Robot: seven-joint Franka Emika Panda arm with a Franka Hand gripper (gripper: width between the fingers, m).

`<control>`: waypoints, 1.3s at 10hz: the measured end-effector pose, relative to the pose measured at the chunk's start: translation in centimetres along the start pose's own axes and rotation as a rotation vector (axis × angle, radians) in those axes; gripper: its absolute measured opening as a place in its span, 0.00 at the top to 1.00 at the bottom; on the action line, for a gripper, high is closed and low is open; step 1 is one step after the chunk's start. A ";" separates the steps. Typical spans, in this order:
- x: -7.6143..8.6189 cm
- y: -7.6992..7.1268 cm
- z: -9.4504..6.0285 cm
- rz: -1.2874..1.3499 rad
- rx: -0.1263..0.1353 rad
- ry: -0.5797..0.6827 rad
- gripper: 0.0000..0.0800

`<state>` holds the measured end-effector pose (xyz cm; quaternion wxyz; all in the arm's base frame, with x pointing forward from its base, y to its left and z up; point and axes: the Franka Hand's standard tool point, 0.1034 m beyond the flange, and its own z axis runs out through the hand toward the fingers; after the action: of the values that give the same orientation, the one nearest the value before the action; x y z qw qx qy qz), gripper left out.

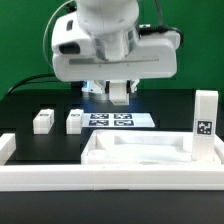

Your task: Assemble desk

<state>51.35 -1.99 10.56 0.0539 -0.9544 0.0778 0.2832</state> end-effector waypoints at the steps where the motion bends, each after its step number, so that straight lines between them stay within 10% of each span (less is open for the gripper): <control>1: 0.0 -0.9 -0.7 0.078 0.016 0.009 0.64; 3: 2.1 -1.4 -6.6 0.159 0.137 0.104 0.64; 5: 3.7 0.6 -10.5 0.184 0.156 0.284 0.64; 9: 5.0 -0.2 -10.7 0.190 0.143 0.589 0.64; 13: 6.2 -1.3 -10.1 0.146 0.055 1.028 0.64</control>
Offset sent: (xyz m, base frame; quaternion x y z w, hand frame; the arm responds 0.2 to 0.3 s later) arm 0.0745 -0.0411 0.0647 0.0894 0.0777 0.0762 0.9900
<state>62.11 -2.90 15.61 0.0141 -0.9606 0.1678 -0.2211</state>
